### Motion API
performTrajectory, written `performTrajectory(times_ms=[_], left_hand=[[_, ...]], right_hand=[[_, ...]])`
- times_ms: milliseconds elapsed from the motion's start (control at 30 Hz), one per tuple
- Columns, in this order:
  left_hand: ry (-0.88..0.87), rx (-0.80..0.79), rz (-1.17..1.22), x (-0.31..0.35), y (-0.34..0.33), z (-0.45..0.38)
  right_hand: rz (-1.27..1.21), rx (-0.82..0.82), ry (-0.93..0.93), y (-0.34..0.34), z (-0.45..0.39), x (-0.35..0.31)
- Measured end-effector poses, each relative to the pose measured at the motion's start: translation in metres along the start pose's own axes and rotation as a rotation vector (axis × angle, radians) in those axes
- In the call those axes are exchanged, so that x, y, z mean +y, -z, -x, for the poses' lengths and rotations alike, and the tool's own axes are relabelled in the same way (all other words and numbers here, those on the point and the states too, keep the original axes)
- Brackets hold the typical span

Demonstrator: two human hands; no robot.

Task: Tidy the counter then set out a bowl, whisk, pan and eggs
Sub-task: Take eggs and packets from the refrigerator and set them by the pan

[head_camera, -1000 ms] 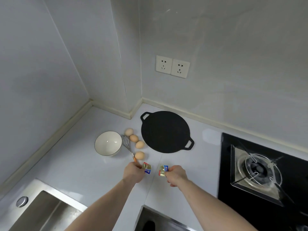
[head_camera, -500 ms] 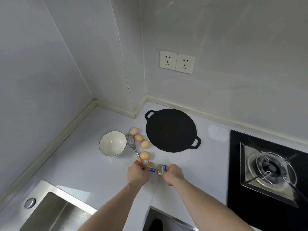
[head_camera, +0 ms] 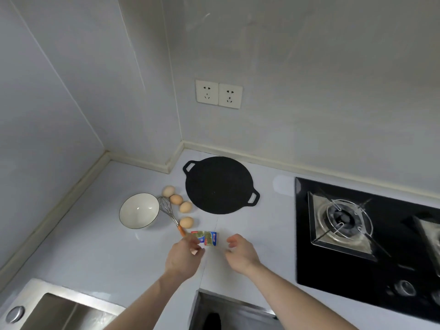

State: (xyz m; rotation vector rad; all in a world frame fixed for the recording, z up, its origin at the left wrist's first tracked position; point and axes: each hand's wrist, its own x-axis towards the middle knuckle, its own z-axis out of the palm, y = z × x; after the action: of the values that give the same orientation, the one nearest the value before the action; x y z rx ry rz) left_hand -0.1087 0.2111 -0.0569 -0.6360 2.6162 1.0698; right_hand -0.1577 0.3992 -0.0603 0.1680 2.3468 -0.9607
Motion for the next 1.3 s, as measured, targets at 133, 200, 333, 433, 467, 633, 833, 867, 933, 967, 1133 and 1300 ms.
performTrajectory(times_ms=[133,200,333,433,467,633,833,867,933,967,1133,1300], left_hand=[[-0.127,-0.095,-0.043,0.017,0.004,0.026],[-0.169,-0.127,-0.072,0.028,0.004,0.032],[-0.294,-0.159,-0.171,0.065,0.000,0.047],[-0.432,-0.187,-0.280,0.096,-0.006,0.064],[-0.493,-0.202,-0.312,0.111,-0.011,0.072],[-0.774,-0.270,-0.365,0.192,-0.051,0.141],[-1.110,-0.355,-0.316,0.288,-0.108,0.249],[-1.163,-0.365,-0.313,0.302,-0.118,0.269],[-1.262,-0.383,-0.313,0.327,-0.138,0.305],[-1.306,-0.396,-0.316,0.338,-0.148,0.322],[-1.503,-0.473,-0.328,0.386,-0.204,0.409],[-1.685,-0.566,-0.318,0.423,-0.249,0.487]], right_hand=[[-0.033,0.092,0.055,0.032,0.039,0.026],[-0.048,0.128,0.060,0.047,0.055,0.039],[-0.100,0.199,0.061,0.080,0.090,0.060],[-0.124,0.246,0.084,0.103,0.122,0.075],[-0.137,0.279,0.101,0.114,0.137,0.082],[-0.176,0.454,0.132,0.165,0.227,0.139],[-0.211,0.729,0.079,0.222,0.354,0.225],[-0.216,0.775,0.059,0.229,0.376,0.241],[-0.223,0.859,0.022,0.241,0.419,0.268],[-0.213,0.896,0.008,0.246,0.439,0.279],[-0.187,1.096,-0.098,0.257,0.538,0.341],[-0.191,1.316,-0.214,0.254,0.622,0.392]])
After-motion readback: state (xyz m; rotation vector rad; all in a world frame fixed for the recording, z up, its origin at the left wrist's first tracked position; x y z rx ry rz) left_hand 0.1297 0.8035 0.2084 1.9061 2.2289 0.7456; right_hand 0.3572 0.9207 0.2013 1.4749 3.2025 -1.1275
